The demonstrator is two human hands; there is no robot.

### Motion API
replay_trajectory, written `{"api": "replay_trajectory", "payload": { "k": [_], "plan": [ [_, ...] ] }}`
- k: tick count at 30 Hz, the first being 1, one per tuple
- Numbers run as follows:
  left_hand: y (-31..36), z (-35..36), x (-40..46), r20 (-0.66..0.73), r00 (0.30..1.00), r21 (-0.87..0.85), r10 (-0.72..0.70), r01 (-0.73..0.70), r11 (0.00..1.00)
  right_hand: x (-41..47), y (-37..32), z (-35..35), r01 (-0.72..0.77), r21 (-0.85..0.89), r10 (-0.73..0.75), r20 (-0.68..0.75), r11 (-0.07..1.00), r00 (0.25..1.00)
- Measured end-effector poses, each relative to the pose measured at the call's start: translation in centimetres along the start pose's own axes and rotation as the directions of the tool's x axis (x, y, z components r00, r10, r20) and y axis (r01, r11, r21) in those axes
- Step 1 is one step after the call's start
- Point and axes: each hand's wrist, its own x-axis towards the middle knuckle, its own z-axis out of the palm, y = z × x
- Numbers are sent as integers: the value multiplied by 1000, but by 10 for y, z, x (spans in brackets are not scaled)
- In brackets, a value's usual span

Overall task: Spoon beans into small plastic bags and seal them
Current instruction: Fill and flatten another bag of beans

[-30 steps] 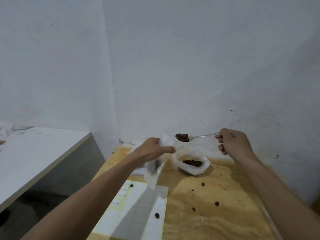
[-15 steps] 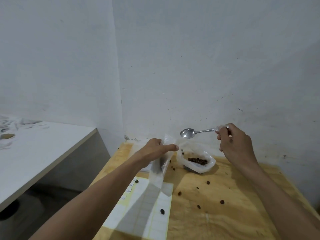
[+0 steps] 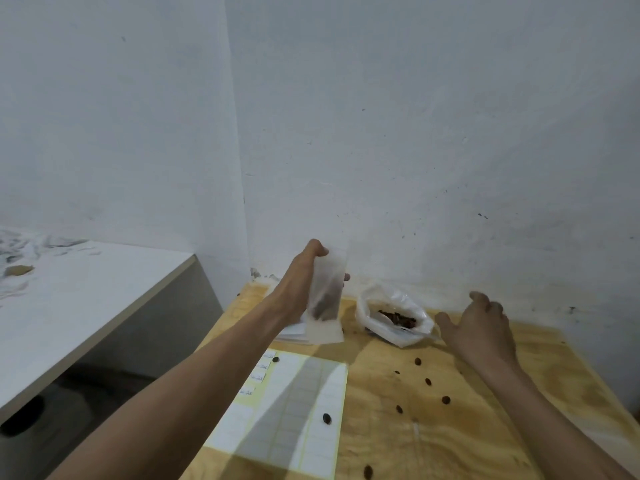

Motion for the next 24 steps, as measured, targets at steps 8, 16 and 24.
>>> {"api": "replay_trajectory", "payload": {
  "k": [8,16,24],
  "plan": [
    [0,28,-11,37,990,-225,133,-122,967,-28,-71,-9,30,567,-331,437,823,836],
    [-6,20,-5,-207,926,-101,317,-343,934,-22,-73,-9,-13,722,-294,298,692,908],
    [-17,24,-2,-216,942,-115,257,-286,951,-17,-76,-27,75,703,-356,263,707,897]
  ]
}}
